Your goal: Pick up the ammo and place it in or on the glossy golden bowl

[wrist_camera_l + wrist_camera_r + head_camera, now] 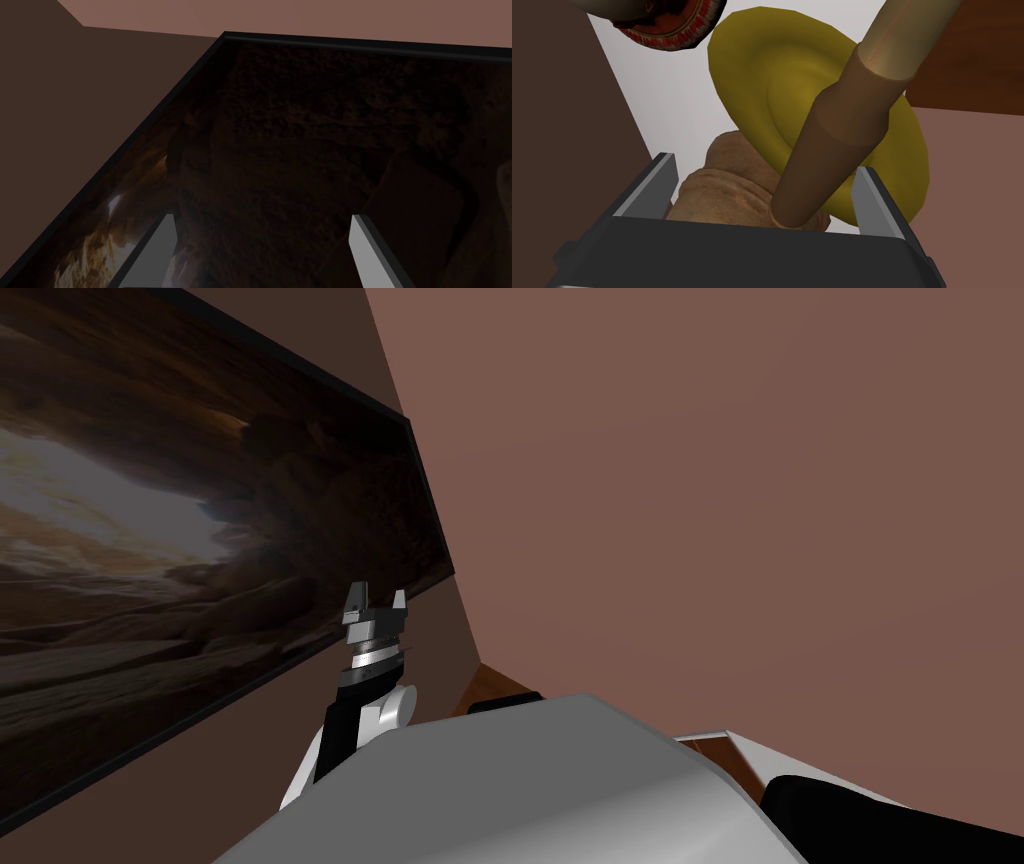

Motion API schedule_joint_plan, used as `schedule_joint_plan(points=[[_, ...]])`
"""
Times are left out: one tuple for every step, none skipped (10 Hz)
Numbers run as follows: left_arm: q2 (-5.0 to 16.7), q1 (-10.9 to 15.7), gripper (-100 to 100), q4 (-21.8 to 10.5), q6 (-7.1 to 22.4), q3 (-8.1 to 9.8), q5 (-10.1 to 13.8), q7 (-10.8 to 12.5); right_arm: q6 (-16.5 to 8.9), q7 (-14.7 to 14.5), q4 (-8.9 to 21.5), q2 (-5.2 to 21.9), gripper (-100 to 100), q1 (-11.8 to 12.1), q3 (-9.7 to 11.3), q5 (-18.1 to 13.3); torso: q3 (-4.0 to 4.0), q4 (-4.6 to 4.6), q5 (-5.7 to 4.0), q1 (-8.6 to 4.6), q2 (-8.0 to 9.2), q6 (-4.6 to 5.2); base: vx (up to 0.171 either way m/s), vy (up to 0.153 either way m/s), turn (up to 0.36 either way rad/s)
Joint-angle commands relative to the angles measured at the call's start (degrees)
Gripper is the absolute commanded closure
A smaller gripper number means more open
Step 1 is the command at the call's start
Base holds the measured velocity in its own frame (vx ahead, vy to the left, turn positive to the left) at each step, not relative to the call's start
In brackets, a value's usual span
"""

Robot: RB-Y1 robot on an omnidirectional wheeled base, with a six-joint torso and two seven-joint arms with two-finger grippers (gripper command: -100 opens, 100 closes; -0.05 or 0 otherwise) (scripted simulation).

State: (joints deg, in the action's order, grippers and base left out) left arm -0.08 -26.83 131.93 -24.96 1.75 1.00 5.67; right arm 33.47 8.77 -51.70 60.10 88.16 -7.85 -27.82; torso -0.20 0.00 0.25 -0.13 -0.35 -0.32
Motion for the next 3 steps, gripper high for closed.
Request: schedule_joint_plan(points=[[0.0,0.0,0,0.0,0.0,0.00,0.0,0.0,0.0,0.0,0.0,0.0,0,0.0,0.0,0.0,0.00,0.00,0.00,0.00,0.00,0.00,0.000,0.000,0.000],[0.0,0.0,0,0.0,0.0,0.00,0.0,0.0,0.0,0.0,0.0,0.0,0,0.0,0.0,0.0,0.00,0.00,0.00,0.00,0.00,0.00,0.000,0.000,0.000],[0.0,0.0,0,0.0,0.0,0.00,0.0,0.0,0.0,0.0,0.0,0.0,0,0.0,0.0,0.0,0.00,0.00,0.00,0.00,0.00,0.00,0.000,0.000,0.000]])
